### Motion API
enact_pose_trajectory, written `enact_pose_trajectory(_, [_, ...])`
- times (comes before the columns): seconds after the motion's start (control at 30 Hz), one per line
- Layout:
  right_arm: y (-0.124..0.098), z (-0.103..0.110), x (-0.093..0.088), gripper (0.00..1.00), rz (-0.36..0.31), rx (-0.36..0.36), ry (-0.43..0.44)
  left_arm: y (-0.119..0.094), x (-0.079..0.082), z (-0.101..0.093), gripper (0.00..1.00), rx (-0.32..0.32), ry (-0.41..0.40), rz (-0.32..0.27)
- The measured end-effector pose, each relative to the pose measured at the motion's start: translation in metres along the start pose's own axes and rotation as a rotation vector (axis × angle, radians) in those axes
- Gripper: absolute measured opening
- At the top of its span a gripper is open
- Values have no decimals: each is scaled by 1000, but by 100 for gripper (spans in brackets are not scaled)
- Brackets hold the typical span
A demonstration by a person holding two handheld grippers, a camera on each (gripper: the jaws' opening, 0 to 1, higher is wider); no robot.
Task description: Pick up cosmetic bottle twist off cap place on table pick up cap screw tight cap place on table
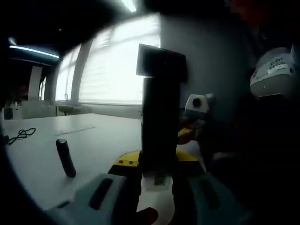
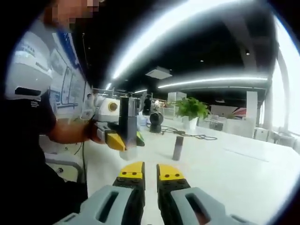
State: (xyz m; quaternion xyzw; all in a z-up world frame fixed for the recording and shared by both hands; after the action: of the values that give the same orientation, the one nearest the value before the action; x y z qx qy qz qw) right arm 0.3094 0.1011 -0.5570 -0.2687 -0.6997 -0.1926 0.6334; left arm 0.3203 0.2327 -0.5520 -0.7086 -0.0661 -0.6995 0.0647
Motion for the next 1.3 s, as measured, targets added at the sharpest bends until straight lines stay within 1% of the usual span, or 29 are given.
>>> enact_pose_trajectory(0.03, [1, 1, 0, 4, 0, 11, 1, 0, 0, -1, 14, -1, 2, -2])
enact_pose_trajectory(0.07, [3, 3, 1, 4, -1, 24, 3, 1, 1, -4, 14, -22, 9, -3])
enact_pose_trajectory(0.13, [4, 4, 3, 4, -2, 34, 0, 1, 1, -5, 14, -37, 1, -5])
enact_pose_trajectory(0.3, [4, 7, 7, 4, -15, 54, 10, 3, -7, -7, 14, -54, 0, 19])
enact_pose_trajectory(0.43, [1, 7, 7, 4, -20, 63, 19, 5, -7, -10, 14, -78, 6, 28])
enact_pose_trajectory(0.57, [0, 7, 11, 5, -36, 69, 34, 7, -5, -12, 14, -89, 16, 34])
enact_pose_trajectory(0.67, [0, 8, 17, 7, -55, 76, 36, 7, -5, -11, 14, -91, 16, 32])
enact_pose_trajectory(0.8, [1, 13, 24, 9, -74, 103, 54, 7, -7, -12, 14, -96, 20, 42])
enact_pose_trajectory(0.97, [5, 19, 34, 13, -105, 149, 110, 6, -8, -14, 14, -101, 15, 46])
enact_pose_trajectory(1.03, [7, 21, 39, 16, -107, 153, 118, 7, -9, -14, 14, -101, 13, 48])
enact_pose_trajectory(1.1, [9, 25, 43, 20, -109, 161, 105, 7, -10, -14, 14, -100, 15, 51])
enact_pose_trajectory(1.17, [9, 30, 50, 21, -135, 190, 119, 7, -10, -16, 14, -108, 17, 52])
enact_pose_trajectory(1.3, [12, 35, 58, 21, -160, 232, 144, 9, -11, -22, 14, -136, 33, 58])
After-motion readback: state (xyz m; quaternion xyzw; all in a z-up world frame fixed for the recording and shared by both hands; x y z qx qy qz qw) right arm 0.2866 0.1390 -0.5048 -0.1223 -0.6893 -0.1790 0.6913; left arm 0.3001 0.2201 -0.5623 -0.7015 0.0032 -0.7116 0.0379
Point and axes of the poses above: the point that each gripper's makers call its tool centre point, and the gripper's own axes: y roughly forward along the fingers, z roughly to its left, x roughly out of its top, the point moved 4 cm from there along -y, roughly backward along the fingers, and after that the axes turned 4 degrees about -x, right-handed, at the moved point
